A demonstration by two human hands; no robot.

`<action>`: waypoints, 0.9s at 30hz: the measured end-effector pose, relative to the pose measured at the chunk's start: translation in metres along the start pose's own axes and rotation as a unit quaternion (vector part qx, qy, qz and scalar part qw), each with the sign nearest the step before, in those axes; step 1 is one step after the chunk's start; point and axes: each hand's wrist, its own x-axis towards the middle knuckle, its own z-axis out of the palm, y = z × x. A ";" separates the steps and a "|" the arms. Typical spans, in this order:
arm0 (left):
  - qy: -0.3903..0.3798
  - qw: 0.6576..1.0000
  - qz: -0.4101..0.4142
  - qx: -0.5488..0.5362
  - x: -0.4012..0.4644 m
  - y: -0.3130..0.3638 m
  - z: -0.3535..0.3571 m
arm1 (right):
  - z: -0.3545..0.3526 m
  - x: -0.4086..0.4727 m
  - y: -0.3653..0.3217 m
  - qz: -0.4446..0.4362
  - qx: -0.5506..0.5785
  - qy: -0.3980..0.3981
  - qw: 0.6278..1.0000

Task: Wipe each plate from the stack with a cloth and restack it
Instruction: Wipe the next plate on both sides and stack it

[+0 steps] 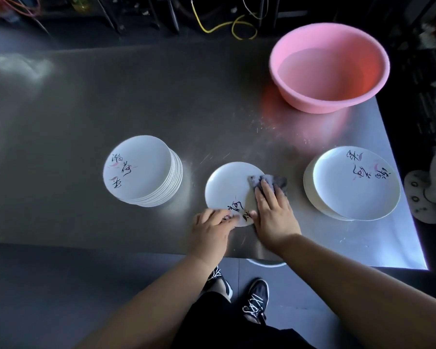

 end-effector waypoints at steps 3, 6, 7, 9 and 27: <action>0.016 1.000 0.014 -0.015 0.004 0.000 0.002 | 0.018 -0.020 0.006 -0.048 -0.010 0.093 0.994; 0.009 1.000 0.007 -0.028 0.009 -0.002 0.002 | 0.028 -0.038 0.008 -0.112 -0.002 0.143 0.983; 0.000 0.999 0.012 -0.035 0.011 -0.002 0.001 | 0.022 -0.038 0.005 -0.123 0.018 0.141 0.982; -0.018 0.998 0.027 -0.048 0.015 -0.004 -0.009 | 0.001 -0.033 -0.004 -0.094 0.069 0.116 0.986; -0.356 0.867 -0.316 -0.150 0.113 -0.023 -0.076 | -0.087 0.060 -0.019 0.271 0.063 -0.233 0.932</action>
